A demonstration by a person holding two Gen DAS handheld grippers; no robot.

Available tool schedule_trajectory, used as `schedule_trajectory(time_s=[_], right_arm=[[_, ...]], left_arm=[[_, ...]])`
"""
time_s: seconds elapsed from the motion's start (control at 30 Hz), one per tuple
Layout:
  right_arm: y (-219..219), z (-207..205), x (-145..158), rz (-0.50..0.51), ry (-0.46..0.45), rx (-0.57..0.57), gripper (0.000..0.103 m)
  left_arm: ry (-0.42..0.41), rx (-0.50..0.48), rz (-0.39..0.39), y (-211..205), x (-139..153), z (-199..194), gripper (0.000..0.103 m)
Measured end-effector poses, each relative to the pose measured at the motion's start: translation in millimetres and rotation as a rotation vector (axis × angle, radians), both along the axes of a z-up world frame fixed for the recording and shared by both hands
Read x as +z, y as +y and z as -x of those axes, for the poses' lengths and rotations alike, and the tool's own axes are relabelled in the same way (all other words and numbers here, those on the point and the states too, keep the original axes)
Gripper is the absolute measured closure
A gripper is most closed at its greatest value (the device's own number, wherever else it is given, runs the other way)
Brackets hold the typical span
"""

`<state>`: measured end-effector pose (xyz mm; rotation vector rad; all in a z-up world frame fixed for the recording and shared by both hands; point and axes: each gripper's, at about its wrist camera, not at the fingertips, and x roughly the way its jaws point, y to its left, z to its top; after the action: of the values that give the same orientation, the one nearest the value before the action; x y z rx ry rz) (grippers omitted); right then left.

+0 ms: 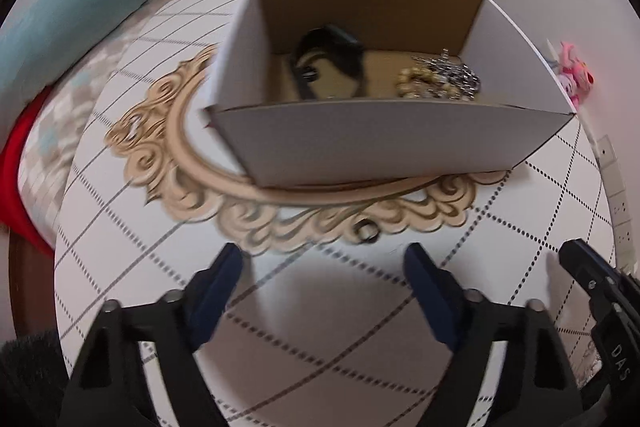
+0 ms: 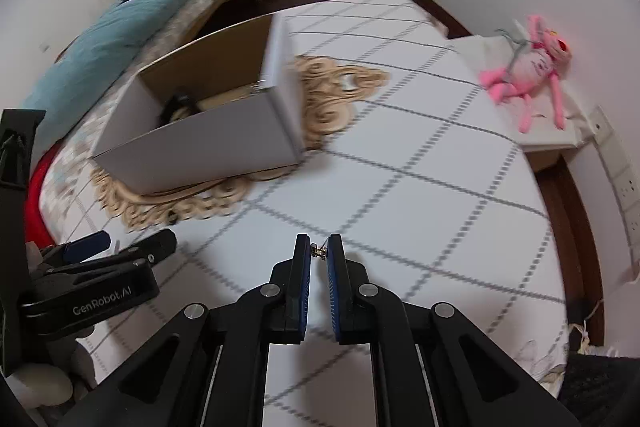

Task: Organize jewelry
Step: 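Grasp the last gold earring with the right tool while the left tool grasps the other black ring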

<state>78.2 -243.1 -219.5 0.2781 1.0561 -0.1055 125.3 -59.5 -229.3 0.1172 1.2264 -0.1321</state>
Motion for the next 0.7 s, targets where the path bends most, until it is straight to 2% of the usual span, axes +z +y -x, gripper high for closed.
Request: schedule_trajectory(time_s=[0.03,0.13,0.2,0.23,0.27,0.37,0.53,0.7], right_arm=[[-4,0,-1,-0.003,0.000,-0.010,0.094],[-11,-2,-3,-0.011,-0.002,-0.032,0.094],[-14,-2,-4,-0.013,-0.002,-0.039,0.094],[-14,-2,-4,-0.013,-0.003,-0.038,0.094],[-14,-2,-5,-0.017,-0.003,-0.037,0.094],[-11,-2,-4,-0.019,-0.009,-0.032,0.094],[-9,0,5,-0.032,-0.032,-0.030,0.094],[-9,-2,34,-0.083,-0.085,-0.011,0.094]], left_arm=[[-0.011,-0.008,0.006,-3,1,-1,0.031],[-0.028,-0.022,0.021,-9,4,-3,0.048],[-0.042,-0.037,0.020,-14,7,-4,0.075],[-0.042,-0.046,0.023,-17,8,-4,0.081],[-0.042,-0.051,0.022,-19,9,-5,0.092],[-0.043,-0.057,0.023,-14,7,-14,0.092],[-0.048,-0.062,0.039,-10,11,2,0.093],[-0.075,-0.069,0.124,0,55,8,0.093]])
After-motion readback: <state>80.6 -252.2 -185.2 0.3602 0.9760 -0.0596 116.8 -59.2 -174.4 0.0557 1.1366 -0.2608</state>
